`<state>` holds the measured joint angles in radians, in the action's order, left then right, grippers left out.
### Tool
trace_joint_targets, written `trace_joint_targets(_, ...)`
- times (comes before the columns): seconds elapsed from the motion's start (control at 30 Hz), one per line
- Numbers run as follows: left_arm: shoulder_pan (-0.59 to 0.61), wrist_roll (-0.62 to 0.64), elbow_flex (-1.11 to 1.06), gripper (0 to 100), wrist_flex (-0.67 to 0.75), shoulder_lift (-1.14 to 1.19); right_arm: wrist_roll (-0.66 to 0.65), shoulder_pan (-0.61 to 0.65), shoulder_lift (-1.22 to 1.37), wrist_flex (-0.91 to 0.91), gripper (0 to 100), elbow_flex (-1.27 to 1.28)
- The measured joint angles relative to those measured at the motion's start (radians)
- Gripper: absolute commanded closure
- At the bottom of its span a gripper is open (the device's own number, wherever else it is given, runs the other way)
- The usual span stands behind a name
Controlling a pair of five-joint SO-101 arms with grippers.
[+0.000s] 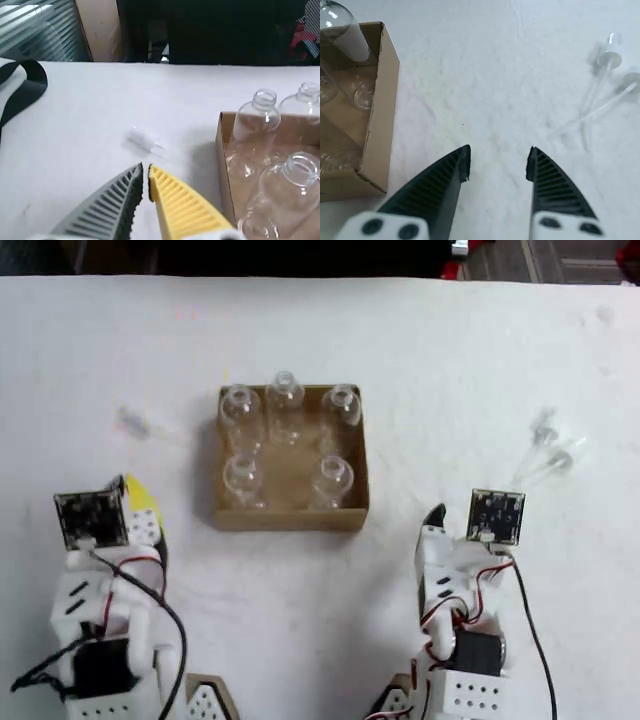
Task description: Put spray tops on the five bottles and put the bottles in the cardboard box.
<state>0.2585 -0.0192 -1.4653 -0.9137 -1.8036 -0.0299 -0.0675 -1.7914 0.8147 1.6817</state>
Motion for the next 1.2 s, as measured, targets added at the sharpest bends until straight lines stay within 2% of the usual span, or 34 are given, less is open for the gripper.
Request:
trace_joint_targets(0.33,0.000,0.000,-0.227,97,0.000,-0.009,0.000,0.000,0.000,0.009,83.3,0.000)
trace_joint_targets(0.5,0.002,0.000,-0.230,97,-0.129,-0.009,0.000,0.084,0.000,0.014,83.5,0.000)
trace_joint_targets(0.6,0.002,0.000,-0.230,97,-0.229,-0.009,0.000,0.117,0.000,0.086,83.4,0.000)
trace_joint_targets(0.8,0.002,0.000,-0.230,97,-0.368,-0.009,0.000,0.132,0.000,0.413,83.5,0.000)
trace_joint_targets(1.2,0.006,0.000,-0.230,97,-0.371,-0.009,0.000,0.135,-0.003,0.446,83.5,0.000)
